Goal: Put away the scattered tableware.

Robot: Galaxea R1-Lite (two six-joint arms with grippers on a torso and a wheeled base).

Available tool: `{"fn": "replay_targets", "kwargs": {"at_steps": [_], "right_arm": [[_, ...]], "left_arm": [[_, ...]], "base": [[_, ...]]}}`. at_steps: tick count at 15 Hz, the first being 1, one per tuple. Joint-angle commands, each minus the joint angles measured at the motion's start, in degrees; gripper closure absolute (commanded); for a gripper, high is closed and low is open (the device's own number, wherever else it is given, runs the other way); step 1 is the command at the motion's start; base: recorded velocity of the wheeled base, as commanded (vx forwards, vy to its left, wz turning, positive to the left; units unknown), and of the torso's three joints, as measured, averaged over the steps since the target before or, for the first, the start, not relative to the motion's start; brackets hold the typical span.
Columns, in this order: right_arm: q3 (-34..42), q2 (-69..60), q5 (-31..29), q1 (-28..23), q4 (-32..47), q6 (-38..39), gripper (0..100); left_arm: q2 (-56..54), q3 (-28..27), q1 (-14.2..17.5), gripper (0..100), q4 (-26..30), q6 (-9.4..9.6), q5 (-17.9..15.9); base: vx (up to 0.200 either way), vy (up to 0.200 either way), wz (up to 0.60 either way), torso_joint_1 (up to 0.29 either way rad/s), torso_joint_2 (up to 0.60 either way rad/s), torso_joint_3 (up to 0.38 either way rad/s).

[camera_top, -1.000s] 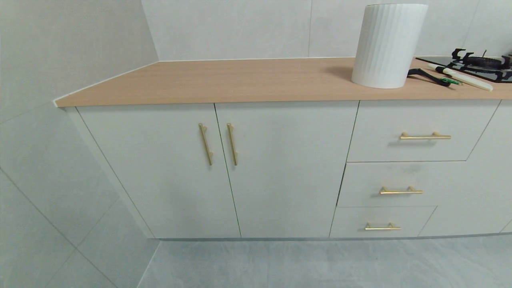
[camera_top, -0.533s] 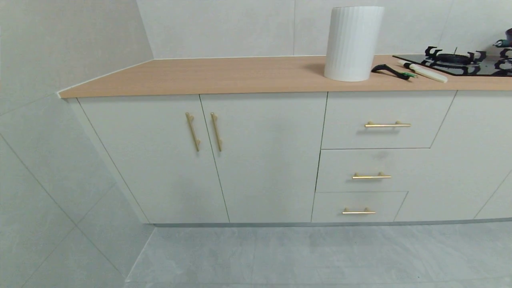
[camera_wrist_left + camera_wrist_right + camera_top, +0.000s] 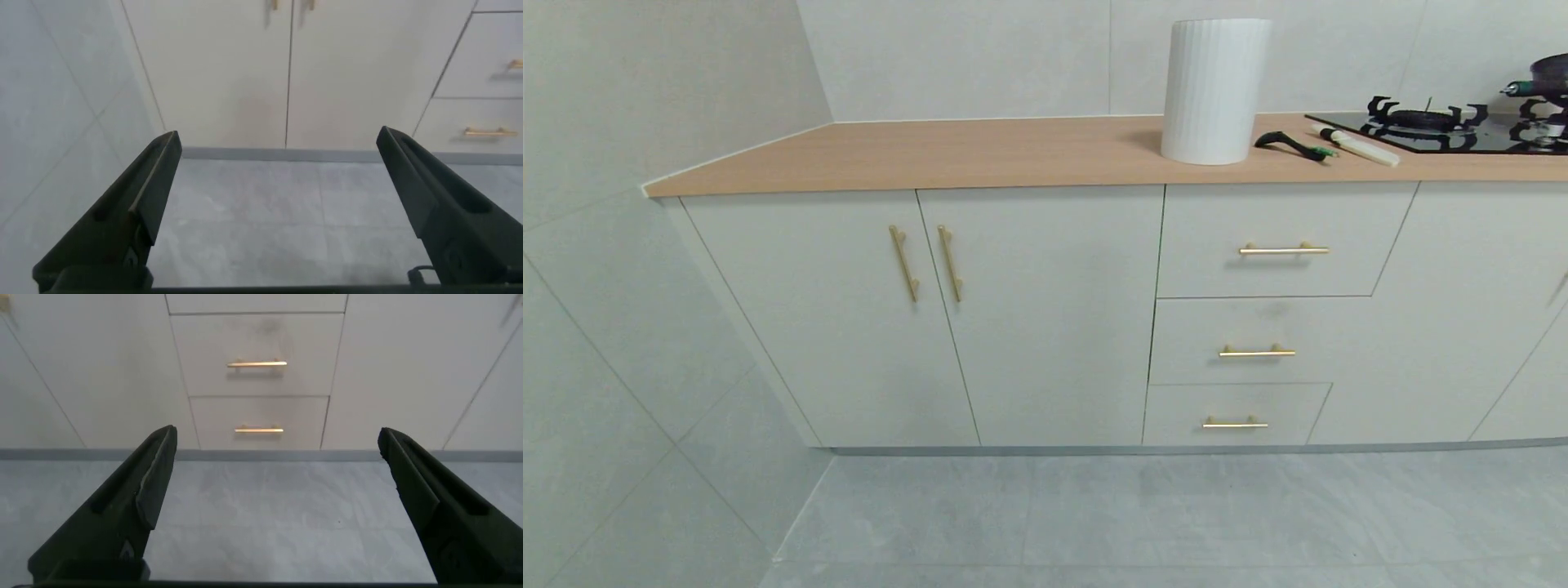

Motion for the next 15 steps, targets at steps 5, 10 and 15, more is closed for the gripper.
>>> {"fn": "replay_targets", "kwargs": {"at_steps": [5,10,15], "right_arm": [[0.01,0.07,-0.02,0.04,-0.01,-0.02,0],[0.01,0.07,-0.02,0.04,-0.01,-0.02,0],[0.01,0.07,-0.20,0.04,-0.01,-0.02,0]], "left_arm": [[0.00,0.00,0.02,0,0.00,-0.07,0.02],[0.00,0.00,0.02,0,0.00,-0.07,0.02],[0.00,0.00,0.02,0,0.00,-0.07,0.02]], "base": [[0.200,0.000,0.00,0.004,0.01,0.002],[0.200,0.000,0.00,0.004,0.00,0.003],[0.080,0.000,0.00,-0.003,0.00,0.000]]}}
